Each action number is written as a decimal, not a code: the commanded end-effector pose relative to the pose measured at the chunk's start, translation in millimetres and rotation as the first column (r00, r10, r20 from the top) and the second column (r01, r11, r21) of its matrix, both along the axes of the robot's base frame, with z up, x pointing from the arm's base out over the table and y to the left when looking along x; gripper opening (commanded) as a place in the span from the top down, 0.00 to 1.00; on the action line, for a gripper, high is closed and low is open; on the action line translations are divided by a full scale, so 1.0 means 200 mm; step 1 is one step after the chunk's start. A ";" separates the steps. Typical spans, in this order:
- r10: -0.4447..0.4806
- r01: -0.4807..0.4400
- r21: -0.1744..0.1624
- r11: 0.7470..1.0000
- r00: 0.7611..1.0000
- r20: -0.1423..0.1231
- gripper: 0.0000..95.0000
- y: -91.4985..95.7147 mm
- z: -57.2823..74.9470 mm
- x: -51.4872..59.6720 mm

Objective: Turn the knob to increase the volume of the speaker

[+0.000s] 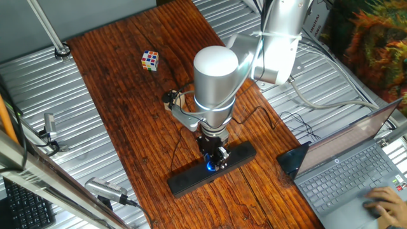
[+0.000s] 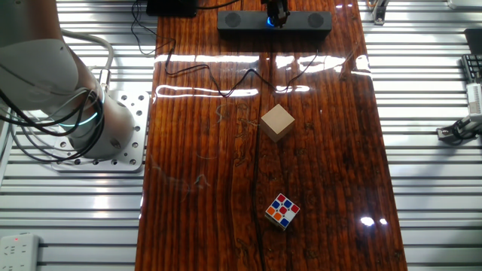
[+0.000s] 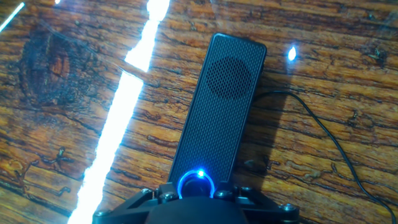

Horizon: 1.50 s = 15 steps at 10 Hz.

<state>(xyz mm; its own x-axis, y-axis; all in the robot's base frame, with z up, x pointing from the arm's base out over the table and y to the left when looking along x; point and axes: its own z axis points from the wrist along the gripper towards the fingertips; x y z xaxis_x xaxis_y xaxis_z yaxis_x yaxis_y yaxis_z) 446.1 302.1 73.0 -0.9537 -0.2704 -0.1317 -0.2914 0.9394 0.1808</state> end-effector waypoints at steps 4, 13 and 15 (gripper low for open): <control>0.001 -0.001 0.003 1.000 1.000 -0.002 0.80 0.00 0.00 0.00; -0.006 0.006 -0.001 1.000 1.000 0.012 0.60 0.00 0.00 0.00; -0.006 0.006 0.000 1.000 1.000 0.010 0.60 0.00 0.00 0.00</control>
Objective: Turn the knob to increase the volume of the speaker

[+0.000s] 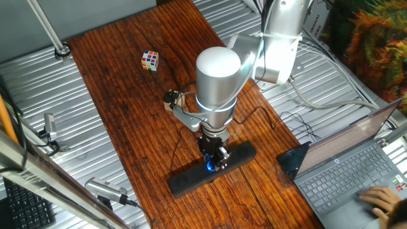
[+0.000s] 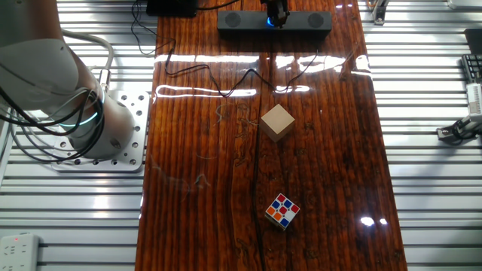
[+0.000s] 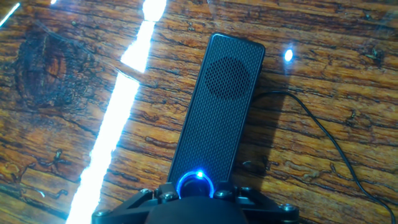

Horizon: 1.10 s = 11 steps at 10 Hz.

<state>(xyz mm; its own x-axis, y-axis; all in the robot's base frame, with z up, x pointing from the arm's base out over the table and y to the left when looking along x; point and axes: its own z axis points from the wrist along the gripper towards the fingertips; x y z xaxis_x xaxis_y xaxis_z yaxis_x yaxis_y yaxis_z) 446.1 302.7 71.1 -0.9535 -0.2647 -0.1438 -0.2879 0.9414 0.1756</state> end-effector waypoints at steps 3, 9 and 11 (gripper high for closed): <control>-0.003 0.003 -0.002 1.000 1.000 -0.002 0.60 0.00 0.00 0.00; -0.009 0.009 -0.007 1.000 1.000 0.004 0.60 0.00 0.00 0.00; -0.009 0.009 -0.009 1.000 1.000 0.004 0.60 0.00 -0.01 0.00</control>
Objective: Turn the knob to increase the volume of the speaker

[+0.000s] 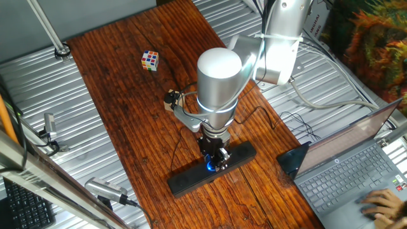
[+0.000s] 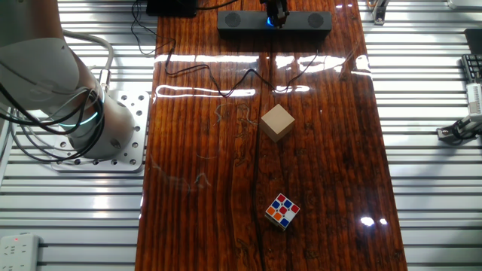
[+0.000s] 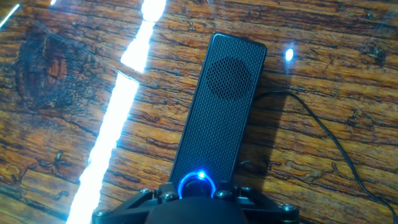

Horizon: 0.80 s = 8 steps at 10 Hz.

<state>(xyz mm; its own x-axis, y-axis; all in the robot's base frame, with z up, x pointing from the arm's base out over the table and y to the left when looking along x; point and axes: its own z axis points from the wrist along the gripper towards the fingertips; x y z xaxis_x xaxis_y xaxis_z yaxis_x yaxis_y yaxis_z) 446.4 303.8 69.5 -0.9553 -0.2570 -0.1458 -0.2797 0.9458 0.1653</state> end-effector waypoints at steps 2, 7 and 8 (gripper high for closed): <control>0.001 -0.001 -0.001 1.000 1.000 -0.002 0.60 0.00 0.00 0.00; 0.002 -0.002 -0.004 1.000 1.000 -0.009 0.60 0.00 0.00 0.00; 0.001 -0.001 -0.005 1.000 1.000 -0.012 0.60 0.00 0.00 0.00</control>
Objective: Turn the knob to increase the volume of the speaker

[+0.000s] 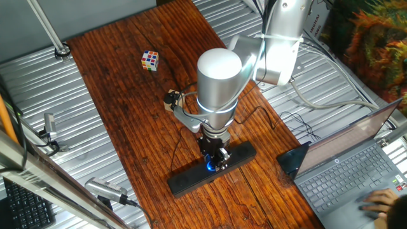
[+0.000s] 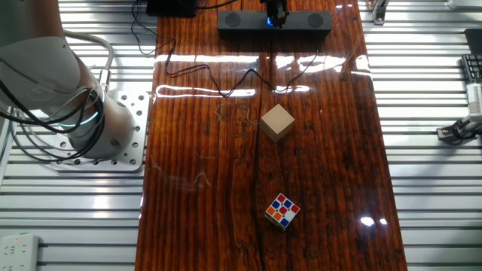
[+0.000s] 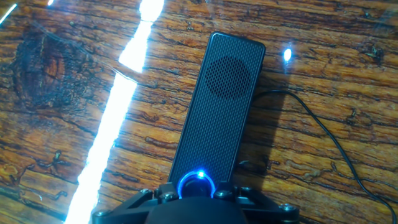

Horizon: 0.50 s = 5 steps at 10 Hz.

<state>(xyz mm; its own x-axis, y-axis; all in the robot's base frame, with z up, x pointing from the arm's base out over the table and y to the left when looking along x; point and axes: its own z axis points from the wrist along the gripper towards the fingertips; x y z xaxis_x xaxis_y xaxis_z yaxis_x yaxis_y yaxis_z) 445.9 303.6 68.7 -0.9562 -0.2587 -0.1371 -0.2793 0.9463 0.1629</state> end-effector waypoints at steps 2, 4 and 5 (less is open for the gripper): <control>-0.002 0.002 0.000 1.000 1.000 -0.016 0.60 0.00 0.00 0.00; -0.005 0.004 -0.001 1.000 1.000 -0.020 0.80 0.00 0.00 0.00; -0.005 0.005 -0.001 1.000 1.000 -0.020 0.80 0.00 0.00 0.00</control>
<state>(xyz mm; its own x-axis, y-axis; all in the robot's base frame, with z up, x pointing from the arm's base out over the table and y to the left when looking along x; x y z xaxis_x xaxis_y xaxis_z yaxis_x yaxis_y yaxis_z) 445.9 303.6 69.0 -0.9600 -0.2544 -0.1169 -0.2715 0.9479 0.1667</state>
